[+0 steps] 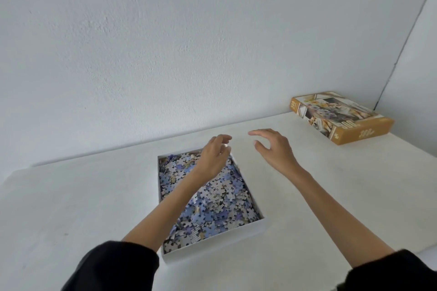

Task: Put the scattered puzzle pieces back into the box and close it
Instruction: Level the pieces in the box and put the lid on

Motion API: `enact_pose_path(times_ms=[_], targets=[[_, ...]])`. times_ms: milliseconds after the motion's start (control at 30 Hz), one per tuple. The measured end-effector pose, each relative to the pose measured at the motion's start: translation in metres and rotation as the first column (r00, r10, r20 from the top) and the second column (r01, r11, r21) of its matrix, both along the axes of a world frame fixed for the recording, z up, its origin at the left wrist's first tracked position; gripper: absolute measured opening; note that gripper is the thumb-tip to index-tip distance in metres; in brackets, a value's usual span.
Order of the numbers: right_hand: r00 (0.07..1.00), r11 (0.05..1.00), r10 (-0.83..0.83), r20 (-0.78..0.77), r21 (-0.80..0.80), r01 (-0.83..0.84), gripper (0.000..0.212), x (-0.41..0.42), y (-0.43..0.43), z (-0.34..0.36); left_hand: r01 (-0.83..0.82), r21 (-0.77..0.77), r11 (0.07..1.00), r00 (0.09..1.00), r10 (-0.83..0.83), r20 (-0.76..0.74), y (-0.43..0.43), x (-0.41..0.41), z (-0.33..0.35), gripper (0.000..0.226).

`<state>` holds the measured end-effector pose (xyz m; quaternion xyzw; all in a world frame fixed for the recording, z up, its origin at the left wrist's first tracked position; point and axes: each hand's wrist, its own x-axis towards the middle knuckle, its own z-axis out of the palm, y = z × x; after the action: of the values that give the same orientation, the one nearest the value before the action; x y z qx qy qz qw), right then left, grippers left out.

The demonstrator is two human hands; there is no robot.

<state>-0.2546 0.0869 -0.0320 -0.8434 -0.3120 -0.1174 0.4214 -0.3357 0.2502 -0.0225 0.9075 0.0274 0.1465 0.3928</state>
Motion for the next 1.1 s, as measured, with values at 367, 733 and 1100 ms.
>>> enact_pose_path(times_ms=[367,733,1100], targets=[[0.997,0.996,-0.080,-0.003,-0.028,0.080,0.026,0.127,-0.108,0.016,0.001,0.082,0.997,1.000,0.000,-0.019,-0.081,0.141,0.024,0.026],[0.991,0.985,-0.135,0.002,-0.109,0.134,0.036,0.244,-0.199,0.005,0.005,-0.004,1.000,0.993,-0.005,-0.118,-0.189,0.254,0.007,0.029],[0.933,0.869,-0.355,-0.057,-0.389,0.307,0.048,0.332,-0.256,-0.015,-0.157,-0.128,0.979,0.959,0.120,-0.256,-0.231,0.323,-0.029,0.051]])
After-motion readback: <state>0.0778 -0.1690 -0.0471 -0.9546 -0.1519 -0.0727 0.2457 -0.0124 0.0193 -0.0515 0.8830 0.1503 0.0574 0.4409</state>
